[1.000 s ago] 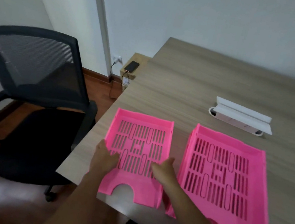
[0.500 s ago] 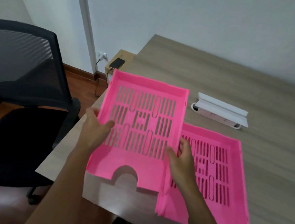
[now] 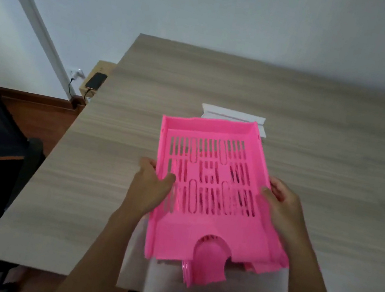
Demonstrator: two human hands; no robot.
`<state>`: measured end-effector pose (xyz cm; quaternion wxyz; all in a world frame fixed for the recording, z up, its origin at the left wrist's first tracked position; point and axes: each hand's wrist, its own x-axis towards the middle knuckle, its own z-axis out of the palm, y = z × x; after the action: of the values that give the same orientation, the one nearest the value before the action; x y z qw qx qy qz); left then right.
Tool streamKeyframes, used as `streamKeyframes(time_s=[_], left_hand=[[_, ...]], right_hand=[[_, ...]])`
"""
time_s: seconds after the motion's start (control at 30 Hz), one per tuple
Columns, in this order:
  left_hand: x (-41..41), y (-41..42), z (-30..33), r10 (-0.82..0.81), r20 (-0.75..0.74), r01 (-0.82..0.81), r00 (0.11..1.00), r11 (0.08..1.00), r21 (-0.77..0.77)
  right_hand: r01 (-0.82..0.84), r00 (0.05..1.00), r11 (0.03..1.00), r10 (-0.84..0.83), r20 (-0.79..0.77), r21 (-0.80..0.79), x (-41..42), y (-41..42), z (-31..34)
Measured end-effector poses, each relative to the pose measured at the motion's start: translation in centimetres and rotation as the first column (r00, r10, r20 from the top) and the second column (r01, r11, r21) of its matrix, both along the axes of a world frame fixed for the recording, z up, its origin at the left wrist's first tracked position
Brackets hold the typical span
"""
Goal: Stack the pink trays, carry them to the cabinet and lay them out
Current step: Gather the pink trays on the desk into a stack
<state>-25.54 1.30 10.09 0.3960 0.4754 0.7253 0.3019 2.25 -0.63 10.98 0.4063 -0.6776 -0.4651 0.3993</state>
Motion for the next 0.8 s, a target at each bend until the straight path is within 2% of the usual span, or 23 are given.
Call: streamKeyframes(time_s=[0.13,0.23,0.4,0.57,0.67,0.8], left_hand=[[4.3,-1.7,-2.4,-0.039,0.051,0.043,0.998,0.997,-0.069],[6.3,-2.8,-3.6,-0.05,0.04,0.051,0.998,0.998,-0.033],[7.9,-4.2,-4.9,0.022,0.15,-0.028,0.988,0.999,0.033],[8.7,-4.8,-5.2,0.086,0.151,-0.095,0.985,0.994,0.054],[8.9,-4.4,-4.8,0.081,0.146,-0.091,0.986,0.994,0.065],[9.8,-4.1,-4.8,0.085,0.189,-0.096,0.978,0.994,0.046]], right_hand=[[-0.023,0.995,0.992,0.035,0.091,-0.127,4.2,0.6,-1.1],[-0.033,0.993,0.984,0.051,0.102,-0.172,5.5,0.7,-2.7],[-0.046,0.996,0.976,0.06,0.059,-0.214,5.6,0.7,-3.8],[-0.046,0.992,0.986,0.064,0.108,-0.161,6.2,1.4,-3.0],[-0.021,0.996,0.994,0.03,0.08,-0.111,6.8,1.7,-1.7],[-0.018,0.996,0.987,0.031,0.078,-0.161,6.8,1.7,-2.3]])
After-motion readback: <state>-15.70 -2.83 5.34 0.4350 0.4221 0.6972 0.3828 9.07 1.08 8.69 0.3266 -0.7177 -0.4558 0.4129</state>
